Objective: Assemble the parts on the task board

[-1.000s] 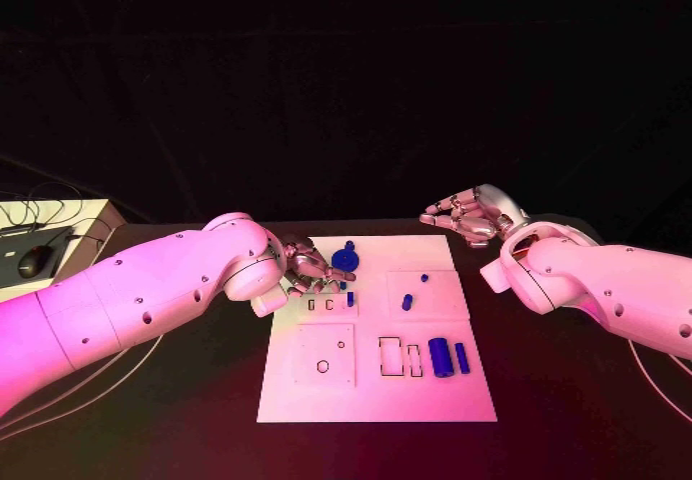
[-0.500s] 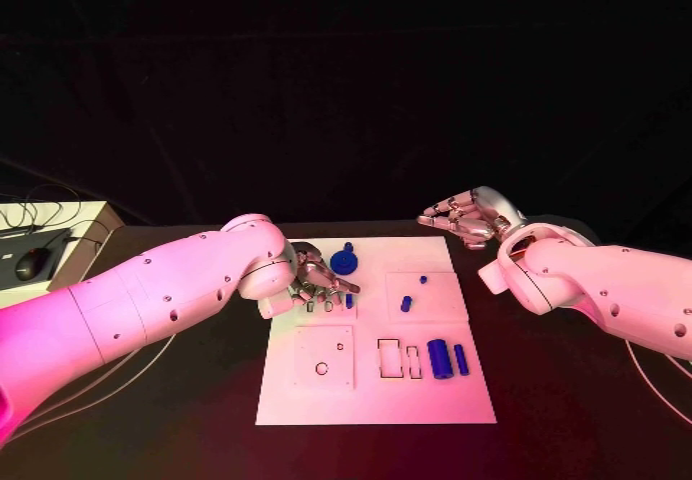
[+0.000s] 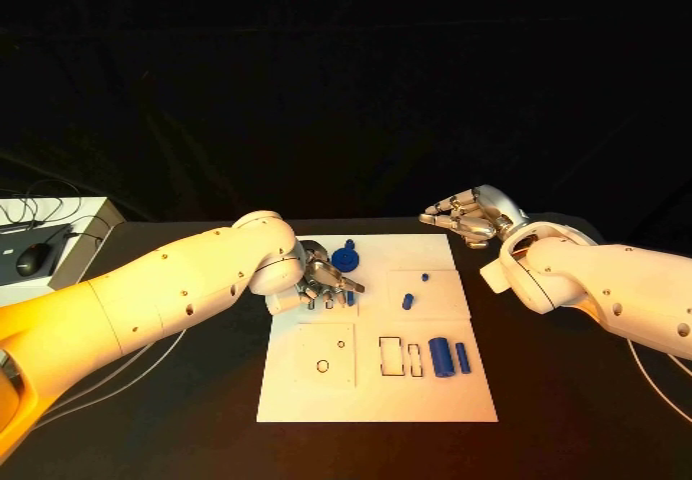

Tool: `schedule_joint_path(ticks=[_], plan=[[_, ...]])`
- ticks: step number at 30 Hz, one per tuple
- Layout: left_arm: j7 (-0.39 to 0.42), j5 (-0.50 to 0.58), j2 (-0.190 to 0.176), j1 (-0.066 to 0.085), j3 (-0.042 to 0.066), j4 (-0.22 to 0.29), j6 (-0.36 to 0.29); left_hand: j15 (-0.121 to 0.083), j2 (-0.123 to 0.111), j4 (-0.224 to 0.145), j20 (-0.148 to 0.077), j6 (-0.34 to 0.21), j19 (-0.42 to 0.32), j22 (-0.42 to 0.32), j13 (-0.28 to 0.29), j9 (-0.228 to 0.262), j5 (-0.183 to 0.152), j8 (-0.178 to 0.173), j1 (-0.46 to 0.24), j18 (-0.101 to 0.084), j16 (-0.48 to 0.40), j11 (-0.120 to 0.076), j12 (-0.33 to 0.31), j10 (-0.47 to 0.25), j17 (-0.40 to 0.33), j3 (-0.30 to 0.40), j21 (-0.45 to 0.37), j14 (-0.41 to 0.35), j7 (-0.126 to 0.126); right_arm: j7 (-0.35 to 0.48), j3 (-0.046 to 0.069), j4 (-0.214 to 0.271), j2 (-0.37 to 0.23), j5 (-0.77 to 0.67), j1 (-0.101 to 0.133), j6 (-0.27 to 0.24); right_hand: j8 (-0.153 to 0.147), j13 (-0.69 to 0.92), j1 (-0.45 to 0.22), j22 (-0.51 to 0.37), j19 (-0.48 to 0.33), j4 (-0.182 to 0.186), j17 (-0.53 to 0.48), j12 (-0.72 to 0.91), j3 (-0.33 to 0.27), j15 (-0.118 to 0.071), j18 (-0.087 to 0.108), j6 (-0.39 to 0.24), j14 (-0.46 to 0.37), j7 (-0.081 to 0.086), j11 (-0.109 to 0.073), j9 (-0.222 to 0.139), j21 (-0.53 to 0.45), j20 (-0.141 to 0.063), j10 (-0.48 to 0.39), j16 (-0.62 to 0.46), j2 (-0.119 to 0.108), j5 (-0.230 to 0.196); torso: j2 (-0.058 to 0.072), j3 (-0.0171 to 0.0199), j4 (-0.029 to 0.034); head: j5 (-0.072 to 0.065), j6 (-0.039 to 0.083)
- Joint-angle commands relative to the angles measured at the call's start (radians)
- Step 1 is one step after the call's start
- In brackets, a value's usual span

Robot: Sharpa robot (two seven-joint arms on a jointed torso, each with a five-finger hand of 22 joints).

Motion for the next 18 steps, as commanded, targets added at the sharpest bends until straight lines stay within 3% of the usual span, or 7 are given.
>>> schedule_joint_path(ticks=[1, 9, 14, 15, 18], plan=[[0.001, -0.006, 0.003, 0.002, 0.000, -0.011, 0.018, -0.002, -0.005, -0.003, 0.002, -0.007, 0.003, 0.002, 0.001, 0.002, 0.001, -0.006, -0.001, -0.019, -0.003, -0.001, -0.006, -0.004, 0.000, 0.010, -0.004, 0.000, 0.002, 0.003, 0.001, 0.001, 0.001, -0.003, 0.000, 0.012, 0.002, -0.002, -0.002, 0.172, 0.042, -0.002, -0.001, -0.003, -0.005, 0.001, -0.005, -0.004, 0.000, 0.000, -0.004, 0.001, -0.006, 0.002, -0.004, -0.004, 0.004, 0.005, 0.000, 0.0008, 0.0005, 0.001, -0.004], [0.005, -0.005, 0.013, 0.002, 0.000, -0.031, 0.030, -0.002, -0.005, -0.036, 0.002, -0.007, 0.003, 0.007, -0.001, 0.007, 0.001, -0.005, 0.010, -0.019, -0.003, -0.001, -0.006, -0.005, 0.001, 0.054, -0.008, 0.000, 0.003, 0.001, 0.001, 0.003, 0.002, -0.003, 0.000, 0.010, 0.002, -0.001, -0.006, 0.173, 0.042, 0.000, 0.000, -0.002, -0.007, 0.001, -0.005, -0.006, 0.000, 0.001, -0.004, 0.001, -0.006, 0.002, -0.004, -0.003, 0.010, 0.005, 0.001, -0.0004, -0.0009, 0.001, -0.009], [0.006, 0.000, 0.024, 0.001, 0.000, -0.043, 0.038, -0.002, -0.006, -0.051, 0.003, -0.005, 0.002, 0.008, -0.002, 0.011, 0.001, -0.003, 0.003, -0.019, -0.004, -0.001, -0.006, -0.005, 0.002, 0.072, -0.011, 0.000, 0.002, 0.001, 0.001, 0.003, 0.004, -0.003, 0.000, 0.012, 0.003, -0.002, -0.008, 0.172, 0.042, 0.001, -0.001, -0.003, -0.009, 0.001, -0.005, -0.006, 0.000, 0.000, -0.004, 0.001, -0.007, 0.002, -0.005, -0.003, 0.011, 0.003, 0.000, 0.0005, -0.0028, 0.002, -0.013], [0.007, 0.001, 0.026, 0.001, 0.000, -0.045, 0.039, -0.002, -0.003, -0.077, 0.003, -0.006, 0.004, 0.017, -0.004, 0.025, 0.001, -0.004, -0.014, -0.019, -0.005, -0.001, -0.007, -0.005, 0.005, 0.082, -0.017, 0.001, 0.002, 0.000, 0.001, 0.003, 0.004, -0.003, 0.000, 0.012, 0.003, -0.002, -0.008, 0.172, 0.042, 0.001, -0.001, -0.003, -0.009, 0.001, -0.005, -0.006, 0.000, 0.000, -0.004, 0.001, -0.007, 0.002, -0.005, -0.003, 0.011, 0.003, 0.000, 0.0009, -0.0022, 0.001, -0.014], [0.008, 0.002, 0.028, 0.001, 0.000, -0.051, 0.038, -0.002, -0.003, -0.075, 0.003, -0.005, 0.004, 0.019, -0.004, 0.027, 0.001, -0.004, -0.011, -0.019, -0.006, -0.002, -0.007, -0.005, 0.005, 0.080, -0.018, 0.000, 0.001, 0.000, 0.001, 0.003, 0.005, -0.004, 0.000, 0.014, 0.003, -0.002, -0.008, 0.172, 0.042, 0.001, -0.001, -0.003, -0.009, 0.001, -0.005, -0.006, 0.000, 0.000, -0.004, 0.001, -0.007, 0.002, -0.005, -0.003, 0.011, 0.003, 0.000, 0.0013, -0.0010, 0.000, -0.014]])
